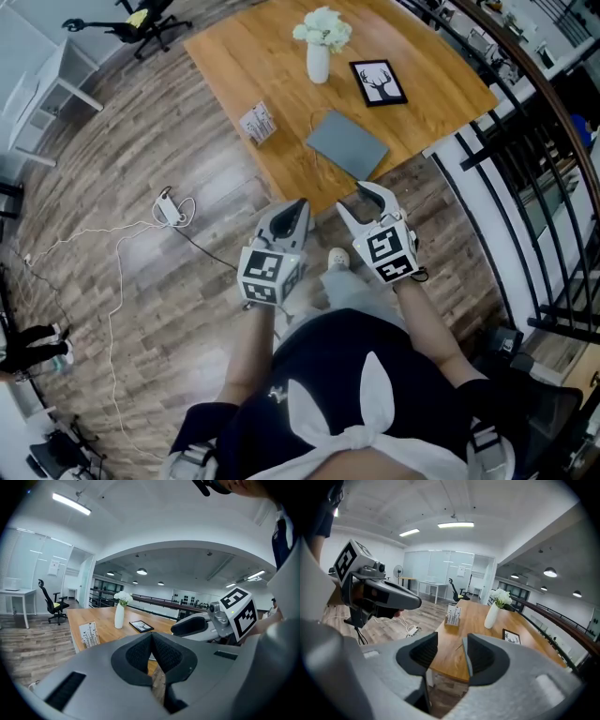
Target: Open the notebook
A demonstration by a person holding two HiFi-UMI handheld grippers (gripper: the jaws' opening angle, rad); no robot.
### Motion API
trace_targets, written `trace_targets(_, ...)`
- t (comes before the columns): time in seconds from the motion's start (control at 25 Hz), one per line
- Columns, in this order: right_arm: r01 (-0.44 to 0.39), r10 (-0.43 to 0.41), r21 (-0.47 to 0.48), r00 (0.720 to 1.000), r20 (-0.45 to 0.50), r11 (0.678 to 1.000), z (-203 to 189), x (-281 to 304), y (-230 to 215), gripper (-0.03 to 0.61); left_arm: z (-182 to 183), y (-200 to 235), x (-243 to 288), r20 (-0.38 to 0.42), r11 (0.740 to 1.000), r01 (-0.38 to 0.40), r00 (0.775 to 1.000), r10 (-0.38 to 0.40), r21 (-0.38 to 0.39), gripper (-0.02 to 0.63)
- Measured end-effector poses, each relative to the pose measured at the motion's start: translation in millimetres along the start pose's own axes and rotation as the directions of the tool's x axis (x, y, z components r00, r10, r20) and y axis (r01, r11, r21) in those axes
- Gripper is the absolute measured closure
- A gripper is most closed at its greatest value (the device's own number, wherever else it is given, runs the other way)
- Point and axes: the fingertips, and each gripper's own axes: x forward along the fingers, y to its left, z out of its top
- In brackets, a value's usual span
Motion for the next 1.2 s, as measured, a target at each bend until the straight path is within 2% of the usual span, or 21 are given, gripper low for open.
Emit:
trace_targets(0.28,-0.012,0.01,-0.037,0.999,-0.053,0.999,-2.4,31.5,-29.0,0.367,5.0,17.0,30.3,-0.018,0.999,-0.04,0.999,0.04,-0.002,0.597)
trace_targets(0.56,-0.049,0.041,-0.062,0.992,-0.121,0.997,-25.9,68.7,-51.8,0.367,2.8,39.1,60.8,-0.024,0.995,-0.098,0.995,0.098,-0.026,0.597)
trace_targets(0.76,-0.099,0.078,-0.108,0.98,-0.185,0.989,-46.6,94.4,-53.7,0.367,-6.3,50.8,76.6,-0.038,0.991,-0.134,0.99,0.133,-0.027,0.597)
trace_targets(1.0,-0.119,0.077,-0.156,0.964,-0.254,0.981,-77.6,130.2,-59.0,0.367,-22.7,67.6,88.3,-0.063,0.983,-0.17,0.984,0.167,-0.061,0.597)
trace_targets(1.2,-0.129,0.064,-0.188,0.945,-0.32,0.974,-96.8,163.5,-61.6,0.368,-30.5,85.5,101.7,-0.084,0.983,-0.171,0.983,0.165,-0.069,0.597)
